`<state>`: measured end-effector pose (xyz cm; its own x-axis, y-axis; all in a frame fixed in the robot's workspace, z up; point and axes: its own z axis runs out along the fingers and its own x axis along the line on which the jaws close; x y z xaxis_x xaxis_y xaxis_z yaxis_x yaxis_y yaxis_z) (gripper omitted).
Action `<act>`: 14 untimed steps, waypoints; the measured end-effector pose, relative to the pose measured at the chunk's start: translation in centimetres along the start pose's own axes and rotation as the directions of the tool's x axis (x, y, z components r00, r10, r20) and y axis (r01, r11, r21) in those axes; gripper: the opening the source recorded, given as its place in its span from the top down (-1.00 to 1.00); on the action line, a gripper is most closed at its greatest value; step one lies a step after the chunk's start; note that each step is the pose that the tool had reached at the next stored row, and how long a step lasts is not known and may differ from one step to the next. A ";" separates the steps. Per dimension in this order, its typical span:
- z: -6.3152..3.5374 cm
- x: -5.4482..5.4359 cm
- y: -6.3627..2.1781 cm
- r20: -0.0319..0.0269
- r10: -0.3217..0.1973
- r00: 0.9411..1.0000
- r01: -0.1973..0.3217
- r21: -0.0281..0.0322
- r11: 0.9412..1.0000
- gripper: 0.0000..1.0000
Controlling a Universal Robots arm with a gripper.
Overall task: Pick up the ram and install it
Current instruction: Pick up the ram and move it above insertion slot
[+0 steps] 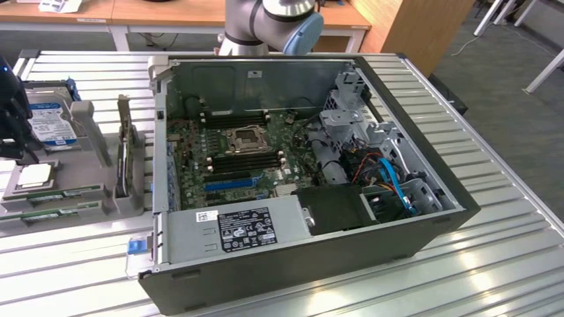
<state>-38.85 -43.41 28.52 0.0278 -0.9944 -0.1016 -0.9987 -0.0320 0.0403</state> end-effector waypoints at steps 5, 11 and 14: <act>0.82 0.1 -0.03 0.001 0.000 1.000 0.000 0.000 1.000 0.38; 1.70 0.2 -0.07 0.002 0.000 1.000 0.000 0.000 1.000 0.38; 2.10 0.2 -0.09 0.002 0.000 1.000 0.000 0.000 1.000 0.38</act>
<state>-38.85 -43.40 26.42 0.0278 -0.9942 -0.1038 -0.9987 -0.0321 0.0402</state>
